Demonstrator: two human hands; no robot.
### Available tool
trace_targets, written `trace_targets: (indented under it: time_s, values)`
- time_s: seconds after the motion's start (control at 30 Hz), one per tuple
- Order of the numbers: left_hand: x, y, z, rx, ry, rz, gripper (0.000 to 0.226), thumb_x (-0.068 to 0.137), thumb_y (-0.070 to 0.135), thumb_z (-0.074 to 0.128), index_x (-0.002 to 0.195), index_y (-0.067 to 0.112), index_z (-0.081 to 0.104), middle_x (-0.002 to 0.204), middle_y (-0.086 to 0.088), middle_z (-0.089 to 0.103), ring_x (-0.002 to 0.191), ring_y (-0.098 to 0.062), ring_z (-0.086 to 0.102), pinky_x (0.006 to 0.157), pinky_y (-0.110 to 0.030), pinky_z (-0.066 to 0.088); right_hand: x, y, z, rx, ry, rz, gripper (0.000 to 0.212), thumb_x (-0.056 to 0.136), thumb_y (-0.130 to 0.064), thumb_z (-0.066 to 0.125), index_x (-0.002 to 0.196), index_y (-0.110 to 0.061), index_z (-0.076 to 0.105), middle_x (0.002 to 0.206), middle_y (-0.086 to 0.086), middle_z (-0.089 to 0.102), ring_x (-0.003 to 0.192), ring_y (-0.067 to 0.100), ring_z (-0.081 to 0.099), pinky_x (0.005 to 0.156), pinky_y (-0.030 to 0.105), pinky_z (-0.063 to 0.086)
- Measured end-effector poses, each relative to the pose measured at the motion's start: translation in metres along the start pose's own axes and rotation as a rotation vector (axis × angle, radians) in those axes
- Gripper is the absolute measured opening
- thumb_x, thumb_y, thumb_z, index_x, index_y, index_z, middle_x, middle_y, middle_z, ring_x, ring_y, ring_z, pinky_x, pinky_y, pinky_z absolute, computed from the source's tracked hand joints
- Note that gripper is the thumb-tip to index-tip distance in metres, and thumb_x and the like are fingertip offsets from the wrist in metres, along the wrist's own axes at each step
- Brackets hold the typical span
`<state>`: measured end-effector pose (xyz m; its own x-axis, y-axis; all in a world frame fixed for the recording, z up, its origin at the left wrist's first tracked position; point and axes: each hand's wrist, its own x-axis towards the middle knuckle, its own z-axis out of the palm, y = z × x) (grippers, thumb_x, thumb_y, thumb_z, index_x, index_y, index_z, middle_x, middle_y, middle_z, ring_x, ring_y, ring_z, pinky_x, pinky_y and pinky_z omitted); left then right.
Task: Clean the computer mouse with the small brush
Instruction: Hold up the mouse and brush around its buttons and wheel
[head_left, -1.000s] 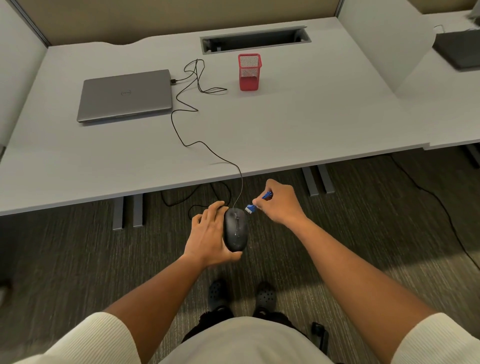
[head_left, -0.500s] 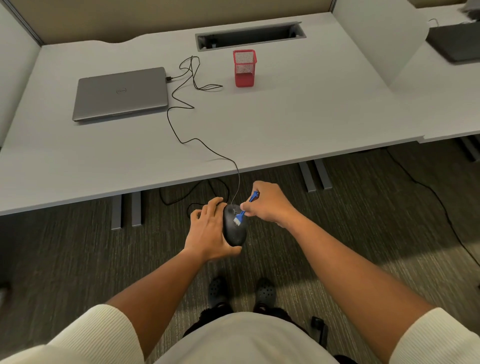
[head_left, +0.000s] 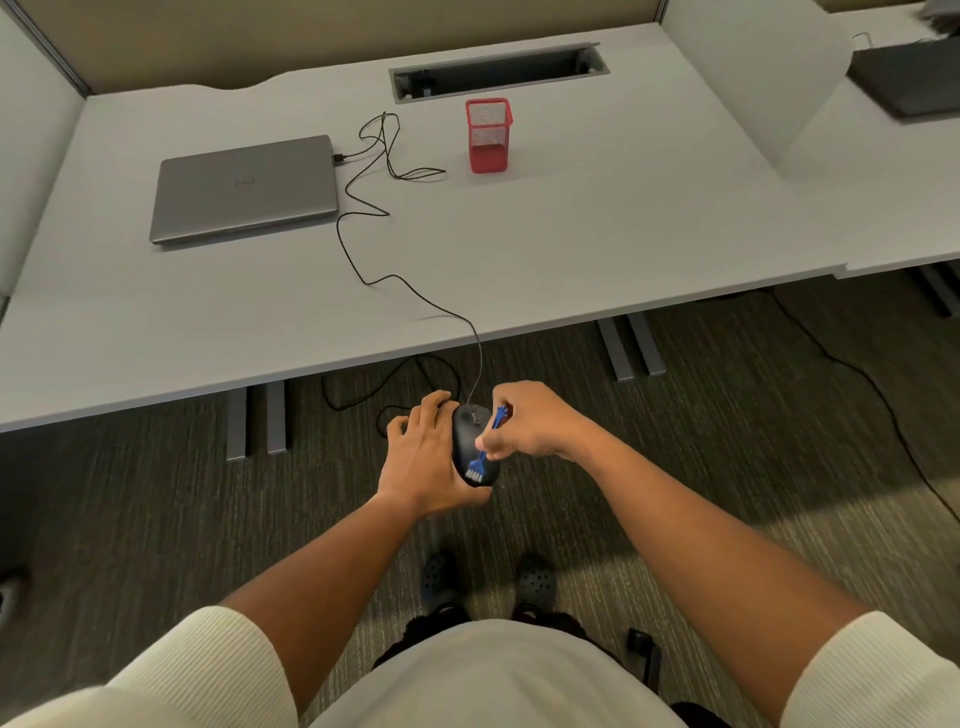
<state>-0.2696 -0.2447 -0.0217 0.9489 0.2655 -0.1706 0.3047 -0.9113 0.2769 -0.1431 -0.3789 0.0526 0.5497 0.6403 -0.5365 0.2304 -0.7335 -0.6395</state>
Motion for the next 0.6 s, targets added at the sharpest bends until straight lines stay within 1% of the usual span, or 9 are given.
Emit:
trace_targets:
  time_s: [0.03,0.1,0.2,0.33,0.4,0.43,0.5,0.57,0.6]
  values:
    - [0.000,0.000,-0.001,-0.004,0.006,0.001,0.115,0.055,0.083,0.064,0.147,0.019,0.035,0.149,0.000,0.029,0.135,-0.019,0.035,0.113,-0.045,0.030,0.000,0.002,0.001,-0.042,0.006,0.002,0.029,0.079,-0.019,0.082,0.078,-0.019,0.053,0.077,-0.001,0.063,0.063,0.009,0.059,0.054,0.022,0.043]
    - [0.001,0.000,-0.002,-0.005,0.010,-0.001,0.116,0.054,0.084,0.064,0.147,0.019,0.035,0.149,0.000,0.029,0.134,-0.020,0.036,0.113,-0.046,0.031,0.000,0.006,-0.003,-0.081,0.086,0.010,0.026,0.083,-0.018,0.079,0.080,-0.018,0.053,0.080,0.001,0.065,0.066,0.011,0.062,0.056,0.023,0.045]
    - [0.001,-0.001,-0.002,-0.014,0.008,-0.006,0.118,0.054,0.085,0.064,0.147,0.018,0.035,0.149,0.000,0.028,0.134,-0.020,0.036,0.113,-0.046,0.031,0.001,0.011,-0.018,-0.040,0.194,0.010,0.026,0.085,-0.019,0.078,0.079,-0.019,0.053,0.079,0.000,0.065,0.067,0.008,0.062,0.056,0.021,0.043]
    - [0.001,0.002,0.001,-0.046,0.003,-0.007,0.118,0.053,0.085,0.062,0.147,0.019,0.034,0.150,-0.001,0.028,0.135,-0.020,0.035,0.114,-0.047,0.030,-0.001,0.007,-0.023,0.064,0.090,-0.021,0.033,0.079,-0.022,0.083,0.073,-0.021,0.051,0.071,-0.004,0.064,0.060,0.005,0.057,0.054,0.019,0.040]
    - [0.001,0.003,0.001,-0.056,0.004,0.002,0.118,0.054,0.085,0.062,0.147,0.019,0.034,0.150,-0.001,0.028,0.136,-0.020,0.035,0.115,-0.047,0.030,0.001,0.008,-0.017,0.105,0.071,-0.014,0.032,0.078,-0.021,0.084,0.074,-0.020,0.052,0.072,-0.004,0.063,0.059,0.004,0.059,0.053,0.018,0.042]
    - [0.000,0.004,0.001,-0.056,0.007,0.004,0.118,0.054,0.085,0.063,0.147,0.018,0.035,0.150,-0.001,0.029,0.136,-0.020,0.035,0.115,-0.046,0.030,0.002,0.011,-0.014,0.122,0.099,-0.001,0.031,0.079,-0.020,0.084,0.076,-0.019,0.053,0.074,-0.002,0.065,0.061,0.005,0.063,0.052,0.019,0.045]
    - [-0.001,0.002,0.000,-0.051,0.012,0.005,0.118,0.054,0.084,0.064,0.147,0.018,0.035,0.150,0.000,0.028,0.135,-0.020,0.036,0.114,-0.046,0.029,0.005,0.017,-0.012,0.146,0.245,0.049,0.025,0.082,-0.018,0.081,0.080,-0.015,0.056,0.080,0.004,0.068,0.069,0.011,0.069,0.056,0.023,0.052]
    - [-0.002,0.001,0.000,-0.050,0.017,0.005,0.118,0.055,0.084,0.065,0.147,0.018,0.034,0.149,0.000,0.028,0.134,-0.021,0.036,0.114,-0.047,0.029,0.008,0.021,-0.014,0.153,0.384,0.099,0.023,0.084,-0.018,0.079,0.081,-0.014,0.056,0.084,0.007,0.067,0.074,0.016,0.067,0.058,0.024,0.051]
    - [-0.003,0.000,0.000,-0.050,0.021,0.005,0.117,0.056,0.084,0.066,0.147,0.018,0.034,0.149,0.000,0.028,0.133,-0.021,0.037,0.114,-0.047,0.029,0.010,0.021,-0.016,0.171,0.400,0.106,0.024,0.084,-0.018,0.079,0.081,-0.015,0.056,0.084,0.007,0.067,0.074,0.015,0.067,0.057,0.023,0.050]
